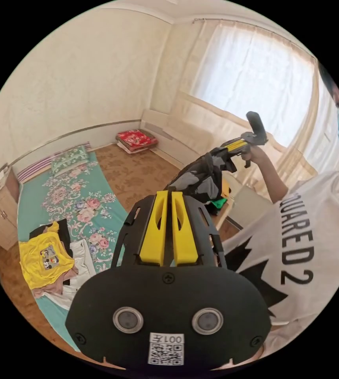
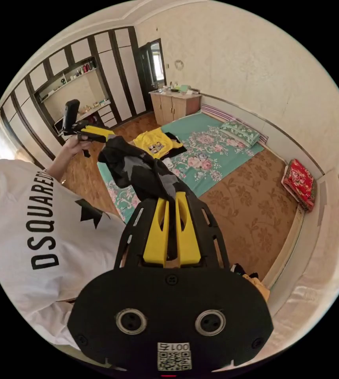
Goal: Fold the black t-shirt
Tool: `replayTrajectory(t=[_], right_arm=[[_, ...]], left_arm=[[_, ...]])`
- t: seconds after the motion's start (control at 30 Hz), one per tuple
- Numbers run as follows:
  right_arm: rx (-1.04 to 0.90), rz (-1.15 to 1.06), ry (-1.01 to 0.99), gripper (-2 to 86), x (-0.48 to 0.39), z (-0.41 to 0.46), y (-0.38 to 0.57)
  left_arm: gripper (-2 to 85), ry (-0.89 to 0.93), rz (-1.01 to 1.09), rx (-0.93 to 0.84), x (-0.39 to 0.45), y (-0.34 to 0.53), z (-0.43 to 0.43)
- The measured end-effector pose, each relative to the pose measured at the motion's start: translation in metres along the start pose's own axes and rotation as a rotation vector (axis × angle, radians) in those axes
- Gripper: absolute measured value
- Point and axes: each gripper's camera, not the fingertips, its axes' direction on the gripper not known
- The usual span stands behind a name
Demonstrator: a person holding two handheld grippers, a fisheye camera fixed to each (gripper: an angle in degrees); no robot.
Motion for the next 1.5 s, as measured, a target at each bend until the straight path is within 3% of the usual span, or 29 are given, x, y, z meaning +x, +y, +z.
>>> replayTrajectory(t=[0.2, 0.33, 0.47, 0.63, 0.8, 1.0, 1.13, 1.33, 1.5], right_arm=[[-0.166, 0.13, -0.036, 2.0, 0.097, 0.062, -0.007], [-0.2, 0.208, -0.01, 2.0, 0.171, 0.086, -0.037], [-0.11, 0.173, 0.092, 2.1, 0.228, 0.067, -0.066], [0.0, 0.047, 0.212, 2.3, 0.249, 0.043, -0.072], [-0.114, 0.031, 0.206, 2.4, 0.263, 0.12, -0.038], [-0.528, 0.315, -0.099, 3.5, 0.276, 0.287, 0.053], [-0.548, 0.391, -0.173, 7.0, 0.252, 0.315, 0.069], [-0.483, 0.319, 0.033, 12.3, 0.239, 0.342, 0.02], [-0.426, 0.503, 0.148, 12.0, 0.286, 0.389, 0.003]], left_arm=[[-1.0, 0.075, -0.016, -0.207, -0.071, -0.042, 0.079], [-1.0, 0.01, -0.026, -0.357, -0.133, -0.098, 0.15], [-1.0, 0.027, -0.087, -0.243, -0.183, -0.153, 0.16], [-1.0, -0.013, 0.026, -0.116, -0.193, -0.18, 0.146], [-1.0, -0.101, 0.081, -0.228, -0.198, -0.13, 0.193], [-0.9, -0.04, -0.231, -0.53, -0.241, 0.004, 0.305], [-0.9, -0.009, -0.334, -0.657, -0.256, 0.043, 0.32], [-0.9, 0.082, -0.388, -0.474, -0.307, -0.011, 0.265], [-0.9, 0.171, -0.391, -0.346, -0.348, -0.058, 0.213]])
